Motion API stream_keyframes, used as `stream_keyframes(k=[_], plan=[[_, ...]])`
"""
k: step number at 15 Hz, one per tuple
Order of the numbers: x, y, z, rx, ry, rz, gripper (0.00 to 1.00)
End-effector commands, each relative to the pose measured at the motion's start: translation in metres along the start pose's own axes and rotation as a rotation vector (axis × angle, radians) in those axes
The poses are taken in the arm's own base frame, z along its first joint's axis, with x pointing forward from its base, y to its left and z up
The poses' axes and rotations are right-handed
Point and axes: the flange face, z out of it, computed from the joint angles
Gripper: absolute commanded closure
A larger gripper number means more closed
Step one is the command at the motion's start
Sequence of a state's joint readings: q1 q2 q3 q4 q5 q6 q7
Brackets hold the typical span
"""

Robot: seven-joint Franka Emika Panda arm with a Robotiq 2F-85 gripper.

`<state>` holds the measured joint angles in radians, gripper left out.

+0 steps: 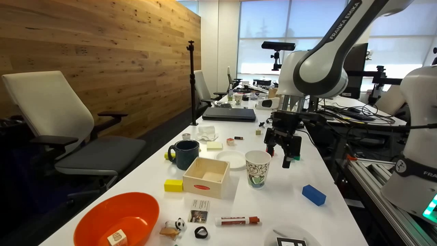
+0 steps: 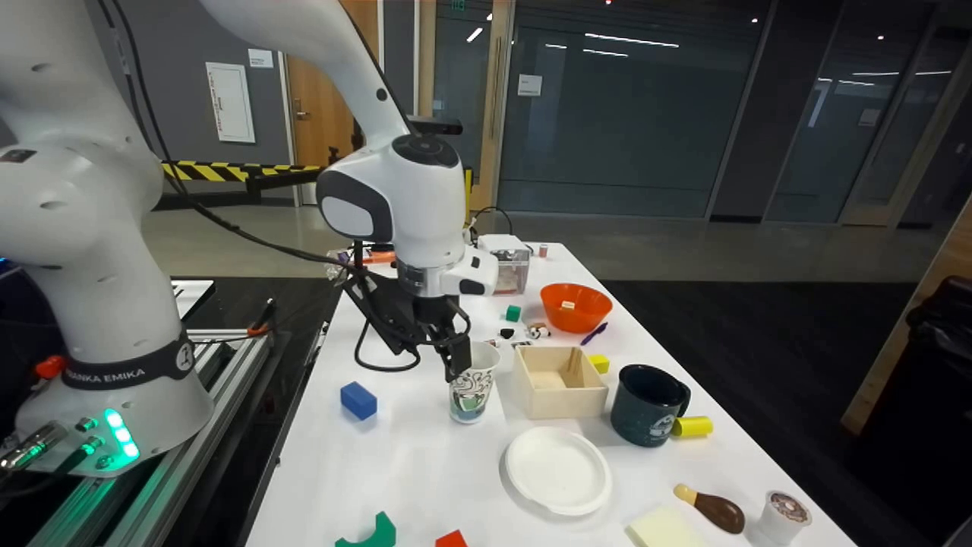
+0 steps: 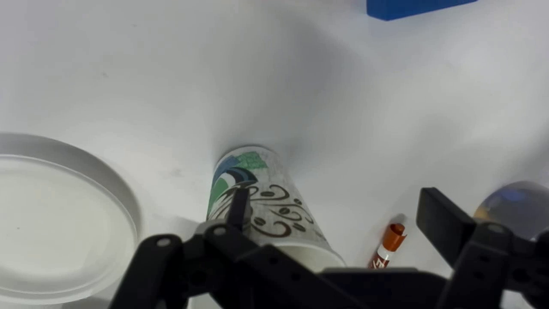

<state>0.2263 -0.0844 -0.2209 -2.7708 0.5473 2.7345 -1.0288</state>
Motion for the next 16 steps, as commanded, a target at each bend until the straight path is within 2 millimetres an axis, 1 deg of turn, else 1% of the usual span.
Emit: stream_keyframes(k=[1, 6, 12, 16], plan=[[0.000, 0.004, 0.006, -0.045, 0.021, -0.028, 0.00], [-0.004, 0.012, 0.006, -0.103, 0.065, -0.017, 0.00], [-0.012, 0.011, 0.006, -0.087, 0.133, -0.010, 0.00], [-0.021, 0.014, 0.005, -0.105, 0.165, -0.020, 0.00]])
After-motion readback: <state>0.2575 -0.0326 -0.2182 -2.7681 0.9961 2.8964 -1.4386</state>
